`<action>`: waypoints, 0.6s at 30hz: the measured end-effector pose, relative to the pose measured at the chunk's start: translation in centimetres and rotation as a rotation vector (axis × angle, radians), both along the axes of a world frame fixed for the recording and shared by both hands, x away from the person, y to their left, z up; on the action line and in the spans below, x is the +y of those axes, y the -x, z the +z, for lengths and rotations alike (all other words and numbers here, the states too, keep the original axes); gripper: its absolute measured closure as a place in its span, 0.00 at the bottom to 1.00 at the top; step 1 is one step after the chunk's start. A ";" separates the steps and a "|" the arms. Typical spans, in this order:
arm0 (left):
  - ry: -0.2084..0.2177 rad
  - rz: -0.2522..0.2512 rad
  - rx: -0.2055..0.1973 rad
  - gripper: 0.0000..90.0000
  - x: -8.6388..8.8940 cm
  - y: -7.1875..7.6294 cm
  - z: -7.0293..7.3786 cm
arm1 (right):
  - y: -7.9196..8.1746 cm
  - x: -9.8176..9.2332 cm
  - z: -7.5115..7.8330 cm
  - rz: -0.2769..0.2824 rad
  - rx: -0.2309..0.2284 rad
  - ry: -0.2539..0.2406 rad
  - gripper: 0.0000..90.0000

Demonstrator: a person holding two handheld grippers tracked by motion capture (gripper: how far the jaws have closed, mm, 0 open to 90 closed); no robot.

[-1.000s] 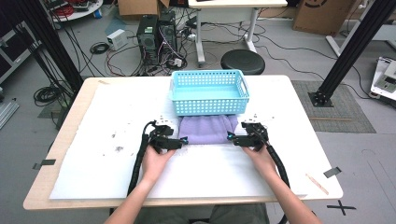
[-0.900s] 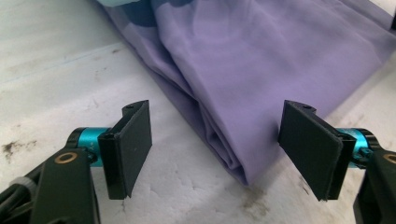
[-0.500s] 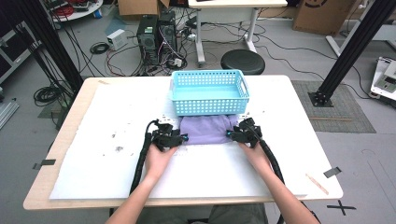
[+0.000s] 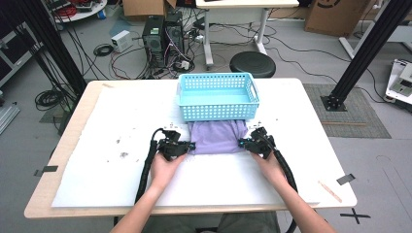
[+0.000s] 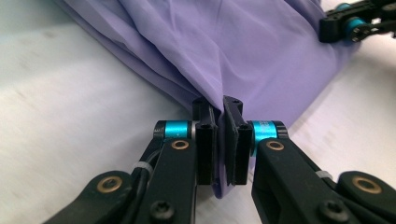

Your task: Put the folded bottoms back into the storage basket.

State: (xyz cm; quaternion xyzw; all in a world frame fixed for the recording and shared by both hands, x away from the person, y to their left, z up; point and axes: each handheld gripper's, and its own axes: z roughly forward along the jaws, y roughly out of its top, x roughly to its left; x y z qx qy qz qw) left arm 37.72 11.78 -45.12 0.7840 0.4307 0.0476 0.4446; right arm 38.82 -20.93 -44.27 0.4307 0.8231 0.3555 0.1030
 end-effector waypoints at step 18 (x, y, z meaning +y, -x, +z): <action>0.018 -0.139 0.018 0.93 -0.1 6.6 -0.1 | 8.2 -1.9 -0.3 0.069 -0.023 -0.026 0.98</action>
